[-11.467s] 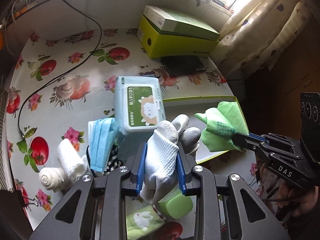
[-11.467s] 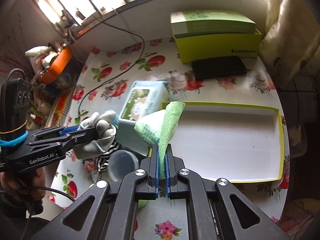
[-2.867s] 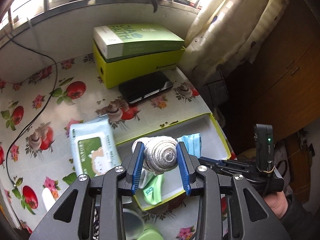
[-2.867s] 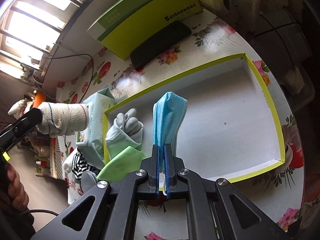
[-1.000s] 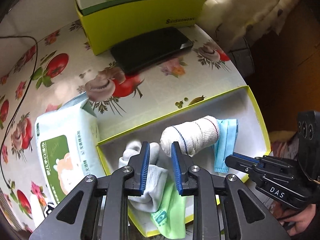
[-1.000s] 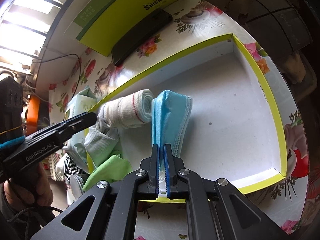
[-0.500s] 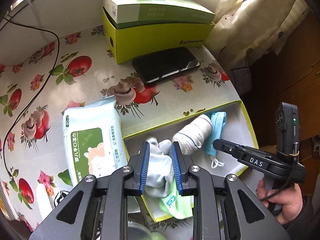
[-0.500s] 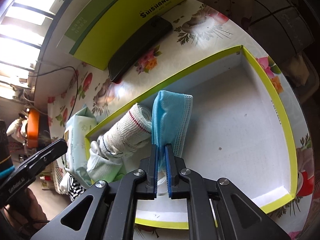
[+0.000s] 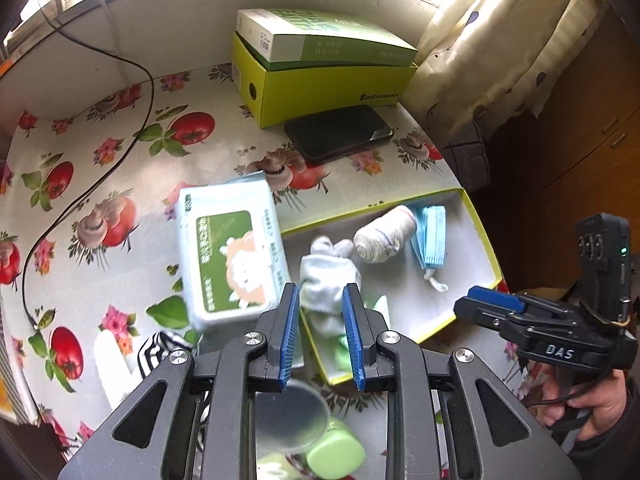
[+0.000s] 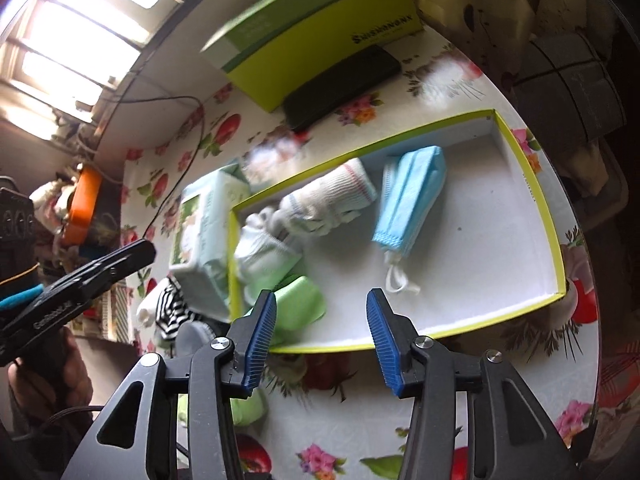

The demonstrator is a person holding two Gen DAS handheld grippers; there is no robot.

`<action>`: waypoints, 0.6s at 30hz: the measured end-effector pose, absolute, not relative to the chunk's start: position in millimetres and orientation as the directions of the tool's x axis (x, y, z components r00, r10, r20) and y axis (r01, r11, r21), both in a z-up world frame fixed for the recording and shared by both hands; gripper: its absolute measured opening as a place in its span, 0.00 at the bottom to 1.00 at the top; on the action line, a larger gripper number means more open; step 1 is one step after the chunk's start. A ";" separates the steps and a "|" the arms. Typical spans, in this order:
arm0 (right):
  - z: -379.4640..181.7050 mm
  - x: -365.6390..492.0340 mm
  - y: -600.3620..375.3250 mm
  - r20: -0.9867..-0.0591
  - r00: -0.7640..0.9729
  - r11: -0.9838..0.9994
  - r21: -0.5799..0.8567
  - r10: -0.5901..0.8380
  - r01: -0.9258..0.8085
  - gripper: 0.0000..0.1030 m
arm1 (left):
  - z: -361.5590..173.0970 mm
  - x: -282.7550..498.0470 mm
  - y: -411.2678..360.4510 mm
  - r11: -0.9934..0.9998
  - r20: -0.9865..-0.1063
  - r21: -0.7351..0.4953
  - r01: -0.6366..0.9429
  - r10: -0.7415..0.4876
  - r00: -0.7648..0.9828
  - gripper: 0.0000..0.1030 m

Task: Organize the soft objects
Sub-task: 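Open the left tool to drop the rolled sock while the right tool releases the mask in the tray, then move both tools back over the pile, left tool toward the green rabbit sock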

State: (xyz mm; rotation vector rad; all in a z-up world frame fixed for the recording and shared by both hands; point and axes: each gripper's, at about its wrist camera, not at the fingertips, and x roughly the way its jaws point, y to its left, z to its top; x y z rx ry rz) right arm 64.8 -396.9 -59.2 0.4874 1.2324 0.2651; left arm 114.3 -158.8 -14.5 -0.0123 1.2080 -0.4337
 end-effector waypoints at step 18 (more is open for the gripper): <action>-24.4 38.7 -311.9 -0.833 0.260 0.872 0.472 0.489 -0.129 0.49 | -9.3 59.8 -88.1 0.946 -0.894 -0.239 0.218 -0.302 0.331 0.23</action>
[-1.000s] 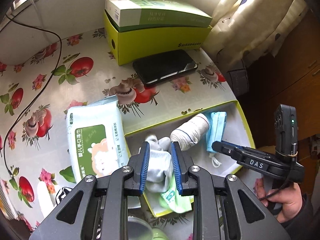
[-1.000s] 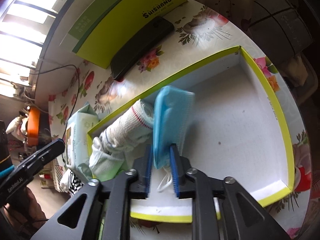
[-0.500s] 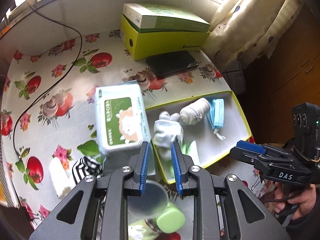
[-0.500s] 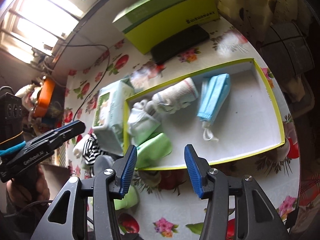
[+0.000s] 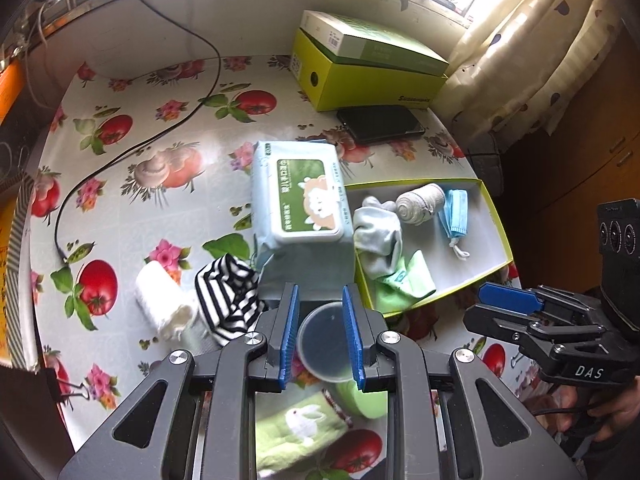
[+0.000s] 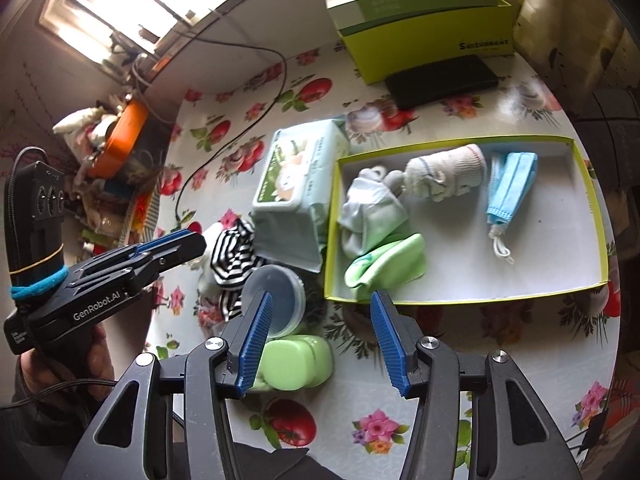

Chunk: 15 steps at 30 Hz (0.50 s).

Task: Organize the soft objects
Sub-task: 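Move both tools back over the pile, left tool toward the green rabbit sock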

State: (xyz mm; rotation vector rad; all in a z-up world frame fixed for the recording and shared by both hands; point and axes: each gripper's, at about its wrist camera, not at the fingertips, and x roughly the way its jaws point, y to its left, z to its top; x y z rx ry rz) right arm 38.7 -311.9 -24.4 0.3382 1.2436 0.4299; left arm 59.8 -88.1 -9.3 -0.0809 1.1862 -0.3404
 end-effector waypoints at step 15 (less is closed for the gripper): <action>-19.6 23.4 -281.6 -0.831 0.223 0.859 0.474 0.509 -0.193 0.49 | -27.0 28.6 -40.1 0.958 -0.907 -0.243 0.154 -0.281 0.314 0.23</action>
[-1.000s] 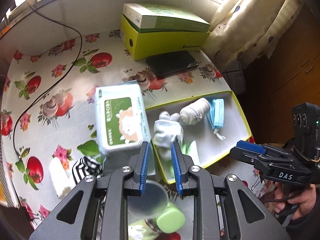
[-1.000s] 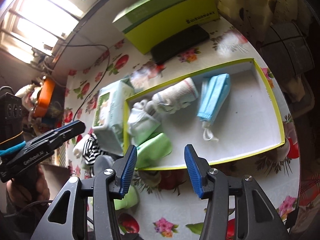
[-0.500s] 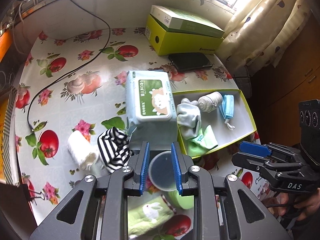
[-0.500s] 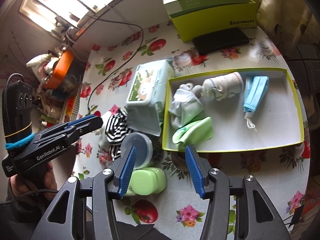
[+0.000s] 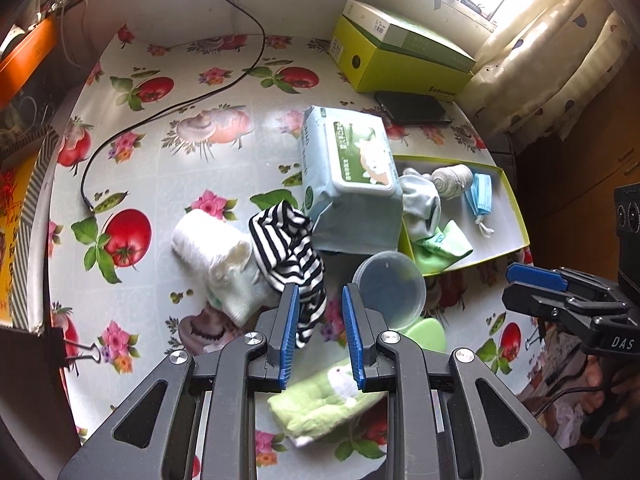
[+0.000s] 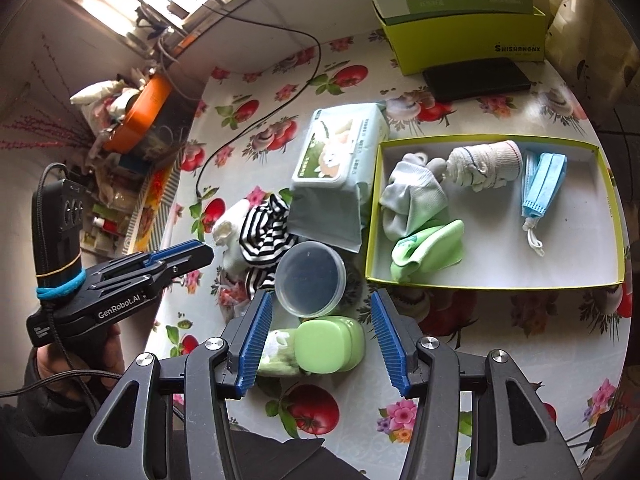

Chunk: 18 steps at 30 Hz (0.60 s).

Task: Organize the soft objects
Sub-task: 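Move both tools back over the pile, left tool toward the green rabbit sock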

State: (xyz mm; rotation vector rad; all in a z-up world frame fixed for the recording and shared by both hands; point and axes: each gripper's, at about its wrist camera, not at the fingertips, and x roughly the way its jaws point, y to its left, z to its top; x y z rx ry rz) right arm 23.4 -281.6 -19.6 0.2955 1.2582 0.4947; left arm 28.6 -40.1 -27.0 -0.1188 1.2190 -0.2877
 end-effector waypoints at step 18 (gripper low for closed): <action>-21.1 15.6 -269.6 -0.835 0.195 0.853 0.476 0.515 -0.214 0.49 | -66.2 1.6 -41.9 0.928 -0.920 -0.292 0.233 -0.339 0.198 0.27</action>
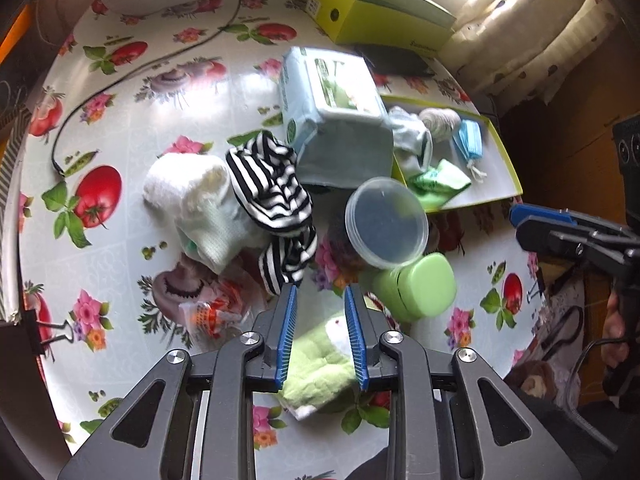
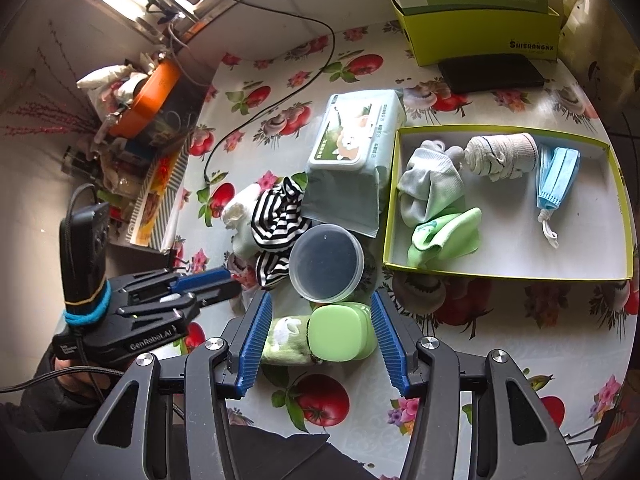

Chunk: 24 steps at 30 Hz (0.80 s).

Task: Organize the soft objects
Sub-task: 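Move both tools back over the pile, left tool toward the green rabbit sock, then grasp the green rabbit sock with the left tool and lift it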

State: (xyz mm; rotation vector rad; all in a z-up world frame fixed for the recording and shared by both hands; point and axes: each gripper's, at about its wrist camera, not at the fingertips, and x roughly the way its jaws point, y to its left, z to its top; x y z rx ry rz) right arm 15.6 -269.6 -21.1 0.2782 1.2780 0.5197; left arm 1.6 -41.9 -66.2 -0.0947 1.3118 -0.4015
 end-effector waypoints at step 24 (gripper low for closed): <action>-28.1 10.9 -260.8 -0.848 0.151 0.852 0.470 0.509 -0.231 0.50 | -133.7 -27.0 -71.7 0.870 -0.947 -0.279 0.406 -0.318 0.031 0.56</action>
